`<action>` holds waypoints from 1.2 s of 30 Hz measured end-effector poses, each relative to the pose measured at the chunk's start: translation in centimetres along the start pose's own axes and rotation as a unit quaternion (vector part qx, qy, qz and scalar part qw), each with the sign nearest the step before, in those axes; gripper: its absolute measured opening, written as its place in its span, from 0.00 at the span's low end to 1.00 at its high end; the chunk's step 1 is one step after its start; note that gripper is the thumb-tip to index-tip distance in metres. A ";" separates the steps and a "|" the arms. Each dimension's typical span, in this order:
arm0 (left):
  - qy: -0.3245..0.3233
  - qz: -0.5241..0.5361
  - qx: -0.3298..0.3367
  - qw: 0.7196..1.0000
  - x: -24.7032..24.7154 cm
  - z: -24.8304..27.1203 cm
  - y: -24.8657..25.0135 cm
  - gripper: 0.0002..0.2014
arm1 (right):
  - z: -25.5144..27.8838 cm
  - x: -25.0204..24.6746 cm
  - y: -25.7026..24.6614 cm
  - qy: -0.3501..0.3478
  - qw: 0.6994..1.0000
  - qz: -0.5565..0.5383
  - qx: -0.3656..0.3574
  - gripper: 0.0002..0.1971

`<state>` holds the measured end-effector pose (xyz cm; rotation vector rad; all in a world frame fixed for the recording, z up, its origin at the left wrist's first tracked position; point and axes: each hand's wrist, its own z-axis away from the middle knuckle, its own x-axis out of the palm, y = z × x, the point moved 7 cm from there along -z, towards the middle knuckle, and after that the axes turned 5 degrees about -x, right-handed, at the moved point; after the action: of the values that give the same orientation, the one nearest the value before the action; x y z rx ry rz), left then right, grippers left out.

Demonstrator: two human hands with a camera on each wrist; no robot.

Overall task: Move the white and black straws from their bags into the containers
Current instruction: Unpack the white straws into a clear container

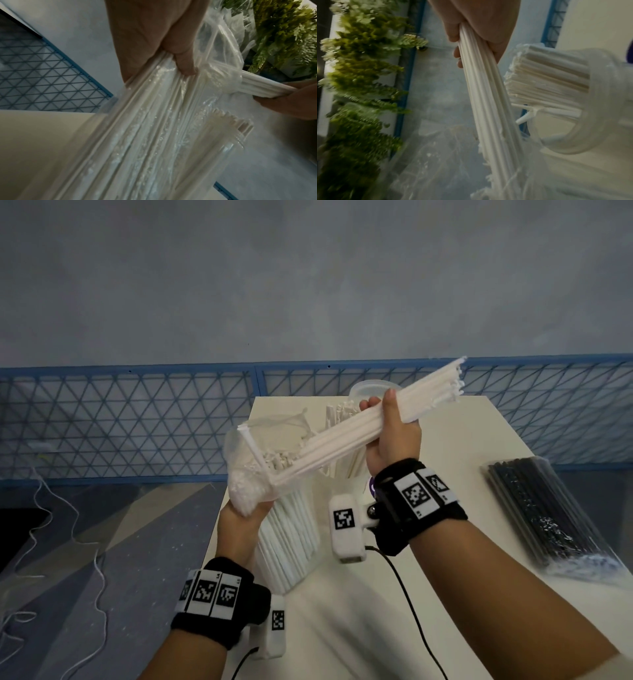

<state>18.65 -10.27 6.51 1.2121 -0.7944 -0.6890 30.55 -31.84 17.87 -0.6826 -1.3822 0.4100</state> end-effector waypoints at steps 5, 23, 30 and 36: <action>0.052 0.008 -0.015 0.998 -1.4 -1.2 -0.9 0.11 | -1.6 -1.8 0.1 0.064 0.996 -0.048 0.033 0.01; -0.018 -0.011 -0.004 1.000 0.6 -0.4 0.3 0.26 | -2.0 0.8 0.7 -0.139 0.868 0.445 -0.171 0.19; -0.023 -0.010 0.009 1.000 0.6 -0.4 0.5 0.25 | -2.2 1.0 1.8 -0.218 0.787 0.537 -0.213 0.06; -0.037 -0.002 0.014 0.999 0.7 -0.6 0.5 0.25 | 3.6 3.8 -1.0 -0.262 0.702 0.501 -0.433 0.10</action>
<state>19.53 -10.40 6.96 1.2188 -0.8651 -0.7311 27.57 -29.47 21.55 -2.3010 -1.6081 0.8570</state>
